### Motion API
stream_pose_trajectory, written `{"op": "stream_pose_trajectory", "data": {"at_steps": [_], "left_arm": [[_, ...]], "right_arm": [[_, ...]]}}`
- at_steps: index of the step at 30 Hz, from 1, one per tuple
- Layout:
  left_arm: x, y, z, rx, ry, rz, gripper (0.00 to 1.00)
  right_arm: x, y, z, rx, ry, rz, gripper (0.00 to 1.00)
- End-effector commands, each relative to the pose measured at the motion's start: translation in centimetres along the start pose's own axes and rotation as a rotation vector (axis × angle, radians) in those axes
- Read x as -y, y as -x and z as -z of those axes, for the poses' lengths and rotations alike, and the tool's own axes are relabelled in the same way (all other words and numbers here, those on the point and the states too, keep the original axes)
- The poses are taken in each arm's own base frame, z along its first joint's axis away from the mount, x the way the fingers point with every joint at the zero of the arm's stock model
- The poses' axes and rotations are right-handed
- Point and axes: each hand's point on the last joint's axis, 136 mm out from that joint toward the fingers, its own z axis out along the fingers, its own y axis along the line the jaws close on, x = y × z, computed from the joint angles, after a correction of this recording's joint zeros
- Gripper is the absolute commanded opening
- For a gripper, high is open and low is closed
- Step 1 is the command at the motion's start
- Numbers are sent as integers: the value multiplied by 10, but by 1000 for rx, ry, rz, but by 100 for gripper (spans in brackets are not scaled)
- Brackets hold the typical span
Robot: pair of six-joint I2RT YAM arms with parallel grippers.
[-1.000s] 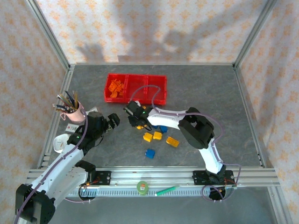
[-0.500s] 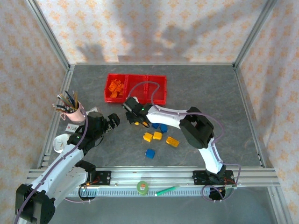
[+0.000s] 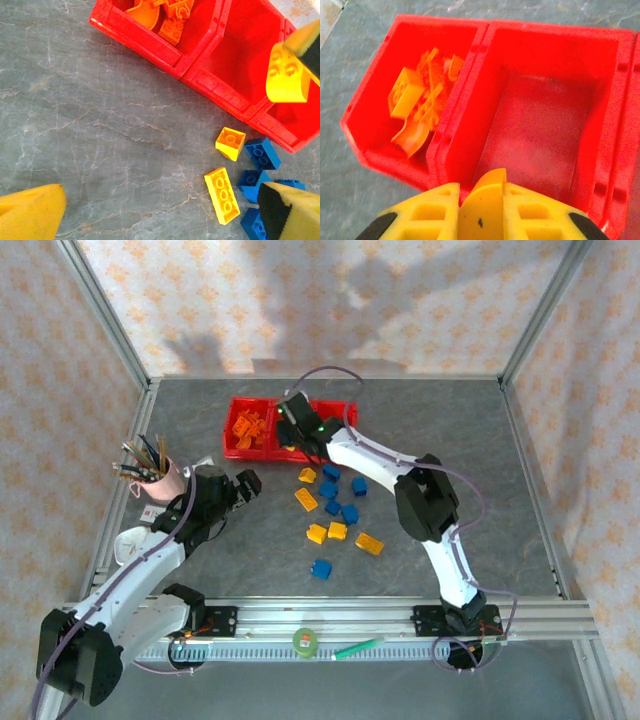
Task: Sort the legos into containers by color
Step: Place the lego in the container.
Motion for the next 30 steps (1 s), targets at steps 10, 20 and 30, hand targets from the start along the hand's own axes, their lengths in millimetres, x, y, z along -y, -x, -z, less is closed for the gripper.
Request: {"op": "stream_pose_trajectory", "data": {"at_steps": [10,20,30], "left_arm": [[18,22,-5,55,-21,17,99],[22,23,2,45,-9,3,99],[40,-8,2,-20,-36,-33,99]], "right_arm": [[20,27,-45,32,-72,12,37],[8,35,14,47,30,0,49],[31,-16,75,20,87,-57,61]]}}
